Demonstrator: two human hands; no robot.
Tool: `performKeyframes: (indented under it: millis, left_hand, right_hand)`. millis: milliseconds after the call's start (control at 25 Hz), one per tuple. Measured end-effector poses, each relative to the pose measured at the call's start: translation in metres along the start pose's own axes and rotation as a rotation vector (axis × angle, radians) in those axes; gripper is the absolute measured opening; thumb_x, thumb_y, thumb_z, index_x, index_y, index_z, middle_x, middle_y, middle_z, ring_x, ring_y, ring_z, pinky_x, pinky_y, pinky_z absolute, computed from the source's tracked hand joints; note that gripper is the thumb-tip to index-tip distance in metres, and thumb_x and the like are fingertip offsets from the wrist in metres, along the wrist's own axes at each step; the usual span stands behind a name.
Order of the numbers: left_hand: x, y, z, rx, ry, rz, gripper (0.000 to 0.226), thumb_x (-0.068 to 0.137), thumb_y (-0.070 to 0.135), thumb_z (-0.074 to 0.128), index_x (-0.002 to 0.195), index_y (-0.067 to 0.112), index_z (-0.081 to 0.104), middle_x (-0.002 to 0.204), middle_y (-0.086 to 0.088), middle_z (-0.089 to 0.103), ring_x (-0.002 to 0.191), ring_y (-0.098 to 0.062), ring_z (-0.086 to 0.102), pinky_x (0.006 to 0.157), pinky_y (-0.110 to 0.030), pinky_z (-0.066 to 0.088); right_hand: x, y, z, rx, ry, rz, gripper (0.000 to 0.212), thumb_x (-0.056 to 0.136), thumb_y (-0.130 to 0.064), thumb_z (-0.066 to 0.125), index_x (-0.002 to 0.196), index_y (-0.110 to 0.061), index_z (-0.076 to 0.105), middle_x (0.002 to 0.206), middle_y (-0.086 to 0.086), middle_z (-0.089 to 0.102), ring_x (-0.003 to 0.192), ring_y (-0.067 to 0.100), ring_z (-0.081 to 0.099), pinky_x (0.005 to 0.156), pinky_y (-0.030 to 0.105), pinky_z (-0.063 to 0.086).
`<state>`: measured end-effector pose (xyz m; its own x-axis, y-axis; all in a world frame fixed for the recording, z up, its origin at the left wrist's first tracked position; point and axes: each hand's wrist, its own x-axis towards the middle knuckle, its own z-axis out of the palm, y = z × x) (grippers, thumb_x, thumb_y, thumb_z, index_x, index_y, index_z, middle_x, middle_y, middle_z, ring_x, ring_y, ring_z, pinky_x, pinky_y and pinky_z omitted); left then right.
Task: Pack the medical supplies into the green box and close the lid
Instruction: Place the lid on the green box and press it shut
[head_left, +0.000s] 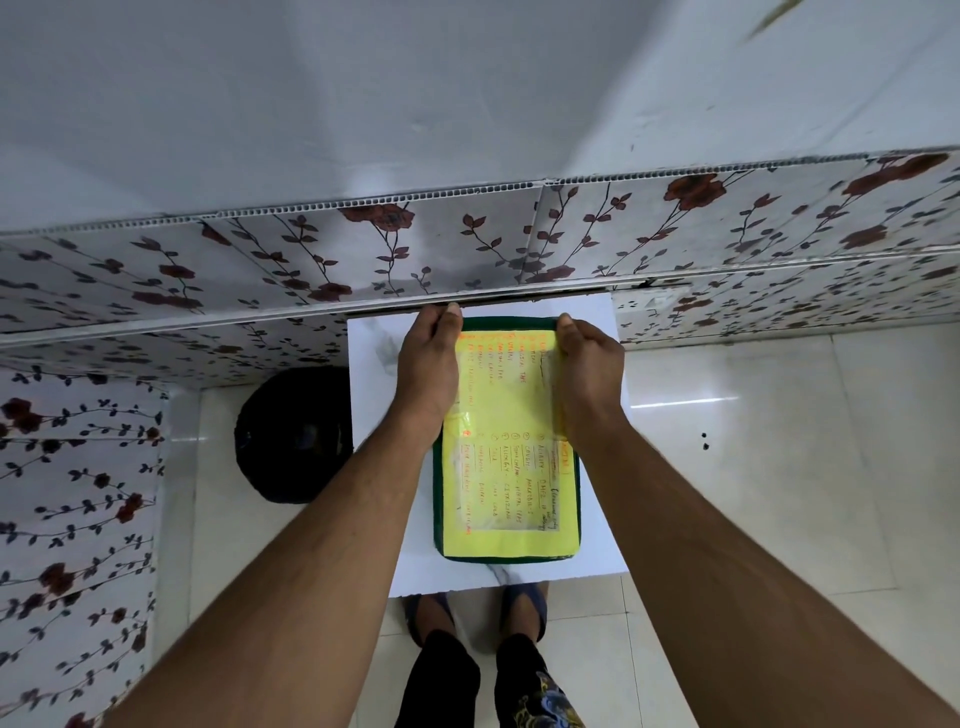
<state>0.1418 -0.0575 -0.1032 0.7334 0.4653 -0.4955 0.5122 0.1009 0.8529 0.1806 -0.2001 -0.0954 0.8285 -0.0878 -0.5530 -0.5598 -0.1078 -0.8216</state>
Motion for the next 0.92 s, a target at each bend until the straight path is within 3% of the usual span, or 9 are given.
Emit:
performKeyframes:
  millis: [80,200,320,400,480,680,760,920]
  left_hand:
    - [-0.003,0.005,0.001,0.023,-0.031,-0.007,0.029,0.099,0.041,0.042,0.099,0.017,0.057,0.088,-0.009,0.055,0.079,-0.02,0.049,0.071,-0.033,0.037]
    - [-0.024,0.011,-0.013,0.191,-0.065,-0.026,0.046,0.098,0.053,0.034,0.129,0.022,0.048,0.118,0.001,0.052,0.097,-0.008,0.052,0.081,-0.024,0.039]
    - [-0.066,-0.01,-0.048,0.268,-0.191,-0.146,0.057,0.086,0.06,0.055,0.134,0.031,0.046,0.128,0.009,0.052,0.115,-0.012,0.054,0.091,-0.033,0.044]
    - [-0.106,-0.029,-0.065,0.334,-0.334,-0.271,0.059,0.079,0.045,0.073,0.132,0.037,0.048,0.121,0.012,0.059,0.113,-0.017,0.059,0.094,-0.04,0.05]
    - [-0.131,-0.042,-0.069,0.424,-0.387,-0.298,0.073,0.074,0.027,0.081,0.137,0.035,0.045,0.123,0.009,0.059,0.114,-0.016,0.057,0.096,-0.042,0.05]
    - [-0.136,-0.05,-0.057,0.421,-0.243,-0.284,0.057,0.073,0.006,0.079,0.124,0.021,0.057,0.115,-0.003,0.066,0.099,-0.018,0.061,0.082,-0.029,0.053]
    - [-0.138,-0.052,-0.055,0.371,-0.221,-0.324,0.054,0.073,-0.001,0.077,0.121,0.016,0.059,0.111,-0.009,0.067,0.095,-0.022,0.064,0.079,-0.031,0.058]
    - [-0.14,-0.045,-0.058,0.337,-0.25,-0.348,0.059,0.075,-0.002,0.076,0.128,0.014,0.056,0.114,-0.013,0.066,0.099,-0.028,0.066,0.087,-0.041,0.057]
  right_hand:
    - [0.0,-0.001,-0.003,-0.04,-0.064,-0.029,0.033,0.101,-0.033,0.047,0.085,-0.013,0.069,0.074,-0.002,0.067,0.072,0.017,0.063,0.071,0.031,0.047]
    - [-0.011,0.002,-0.024,-0.117,-0.176,-0.047,0.036,0.101,-0.038,0.046,0.118,-0.012,0.064,0.111,0.0,0.069,0.103,0.018,0.064,0.09,0.038,0.048]
    - [-0.043,0.025,-0.065,-0.301,-0.37,0.02,0.053,0.092,-0.039,0.062,0.14,-0.022,0.046,0.133,-0.003,0.059,0.11,0.01,0.061,0.083,0.025,0.05]
    - [-0.071,0.043,-0.086,-0.444,-0.596,0.127,0.077,0.083,-0.033,0.074,0.147,-0.031,0.03,0.126,-0.012,0.057,0.109,0.012,0.061,0.071,0.016,0.051]
    - [-0.087,0.052,-0.092,-0.537,-0.698,0.172,0.095,0.08,-0.028,0.078,0.149,-0.037,0.014,0.119,-0.016,0.052,0.111,0.02,0.057,0.067,0.02,0.054]
    - [-0.083,0.046,-0.082,-0.458,-0.677,0.213,0.091,0.079,-0.007,0.077,0.148,-0.027,0.02,0.132,0.004,0.048,0.118,0.032,0.052,0.072,0.043,0.062]
    - [-0.082,0.046,-0.081,-0.473,-0.667,0.21,0.09,0.079,-0.004,0.076,0.147,-0.024,0.022,0.133,0.007,0.048,0.117,0.034,0.052,0.071,0.045,0.062]
    - [-0.085,0.042,-0.08,-0.457,-0.68,0.225,0.094,0.079,-0.003,0.076,0.149,-0.027,0.019,0.131,0.007,0.049,0.116,0.033,0.052,0.069,0.04,0.062]
